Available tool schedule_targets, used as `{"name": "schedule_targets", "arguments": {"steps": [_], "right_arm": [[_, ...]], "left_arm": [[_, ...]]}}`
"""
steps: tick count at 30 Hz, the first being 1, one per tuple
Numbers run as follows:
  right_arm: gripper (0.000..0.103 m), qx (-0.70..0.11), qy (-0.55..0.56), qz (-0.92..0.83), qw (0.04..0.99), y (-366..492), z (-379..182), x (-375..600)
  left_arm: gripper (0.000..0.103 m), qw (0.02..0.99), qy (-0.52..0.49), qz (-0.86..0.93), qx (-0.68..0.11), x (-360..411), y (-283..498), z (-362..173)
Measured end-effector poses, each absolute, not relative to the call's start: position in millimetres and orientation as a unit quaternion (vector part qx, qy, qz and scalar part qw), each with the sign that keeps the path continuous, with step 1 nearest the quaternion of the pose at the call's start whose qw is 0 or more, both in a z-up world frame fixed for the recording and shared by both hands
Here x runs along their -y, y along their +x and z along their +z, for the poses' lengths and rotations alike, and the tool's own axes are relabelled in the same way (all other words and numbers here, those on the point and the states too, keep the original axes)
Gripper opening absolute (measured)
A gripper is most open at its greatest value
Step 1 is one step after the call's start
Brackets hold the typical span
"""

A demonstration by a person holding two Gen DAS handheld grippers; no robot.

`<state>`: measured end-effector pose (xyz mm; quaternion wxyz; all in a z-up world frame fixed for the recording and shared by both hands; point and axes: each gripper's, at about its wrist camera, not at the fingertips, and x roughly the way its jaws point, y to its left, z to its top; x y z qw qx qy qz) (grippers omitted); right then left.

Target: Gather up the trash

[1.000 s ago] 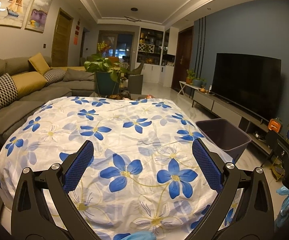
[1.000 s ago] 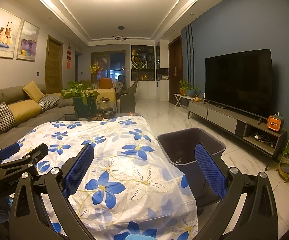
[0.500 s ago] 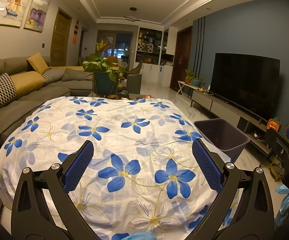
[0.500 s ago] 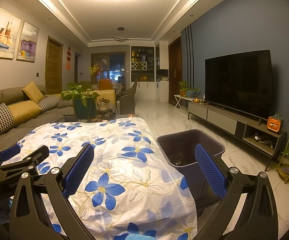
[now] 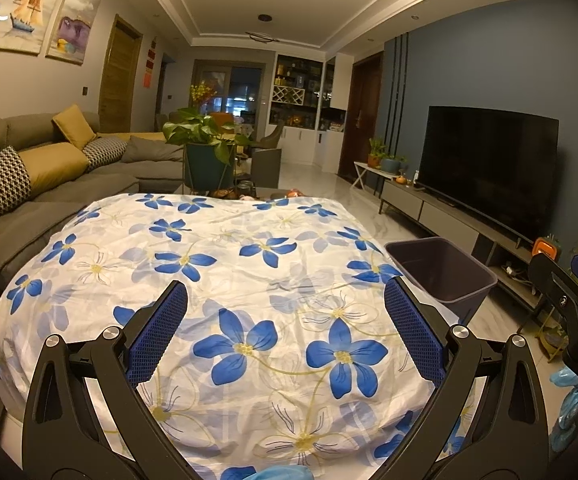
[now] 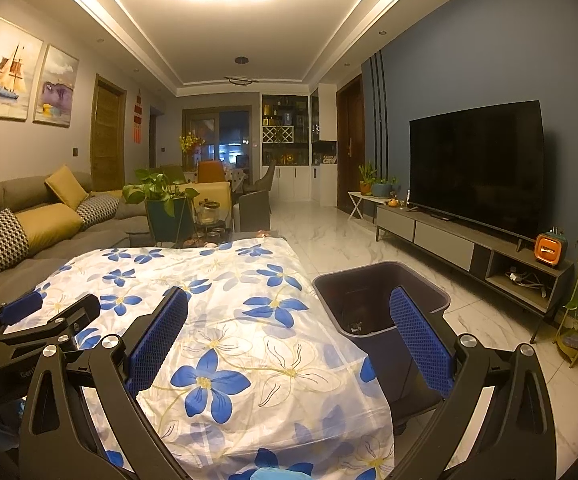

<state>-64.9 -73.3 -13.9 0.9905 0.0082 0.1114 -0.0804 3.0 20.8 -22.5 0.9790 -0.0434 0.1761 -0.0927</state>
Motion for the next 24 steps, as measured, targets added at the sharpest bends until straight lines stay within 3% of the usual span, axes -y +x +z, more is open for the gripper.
{"name": "schedule_targets", "arguments": {"steps": [24], "right_arm": [[0.098, -0.111, 0.009, -0.081, 0.99, -64.5, -12.9, 74.0]], "left_arm": [[0.097, 0.979, -0.044, -0.094, -0.178, -17.6, 3.3, -21.3]]}}
